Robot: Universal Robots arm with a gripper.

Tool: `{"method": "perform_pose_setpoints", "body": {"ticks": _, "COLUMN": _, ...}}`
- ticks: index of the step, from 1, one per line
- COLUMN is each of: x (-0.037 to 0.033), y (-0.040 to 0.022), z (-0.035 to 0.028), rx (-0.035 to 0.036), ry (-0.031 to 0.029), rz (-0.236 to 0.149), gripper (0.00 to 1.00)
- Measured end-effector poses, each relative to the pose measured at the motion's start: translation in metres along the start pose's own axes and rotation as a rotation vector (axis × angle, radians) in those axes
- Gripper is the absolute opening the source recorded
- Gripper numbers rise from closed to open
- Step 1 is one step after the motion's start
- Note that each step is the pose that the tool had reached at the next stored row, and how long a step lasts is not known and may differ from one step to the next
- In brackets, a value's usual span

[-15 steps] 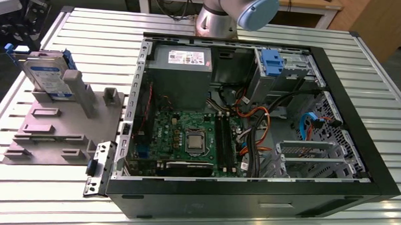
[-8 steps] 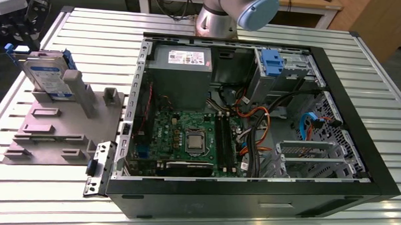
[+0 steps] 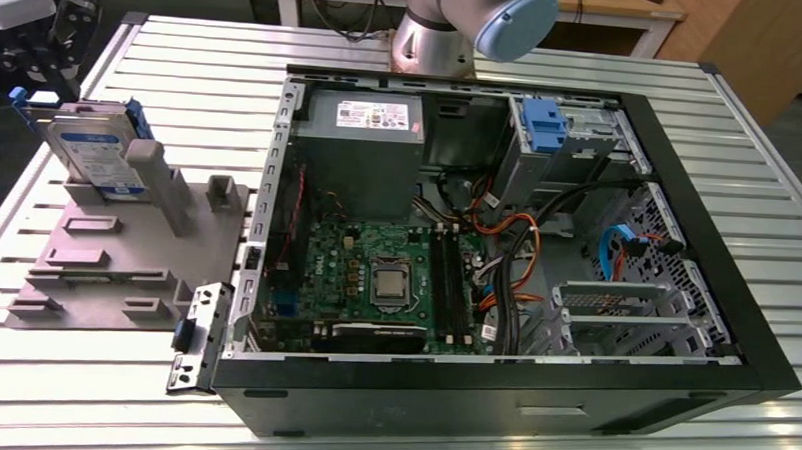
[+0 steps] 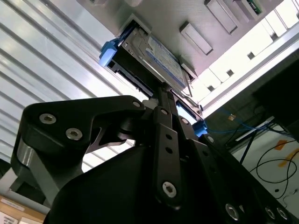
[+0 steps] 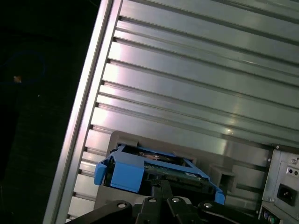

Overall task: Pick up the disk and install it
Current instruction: 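Pick up the disk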

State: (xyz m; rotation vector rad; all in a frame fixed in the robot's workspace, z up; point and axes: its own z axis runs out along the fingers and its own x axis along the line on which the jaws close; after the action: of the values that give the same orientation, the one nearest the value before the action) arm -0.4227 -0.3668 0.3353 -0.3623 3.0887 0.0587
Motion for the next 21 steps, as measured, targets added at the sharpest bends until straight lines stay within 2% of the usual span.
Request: {"method": "perform_pose_setpoints", "body": {"ticks": 21, "x": 0.0000, "y": 0.0000, "z": 0.0000, "rx": -0.0132, "ry": 0.0126, "rz": -0.375, "gripper": 0.11}}
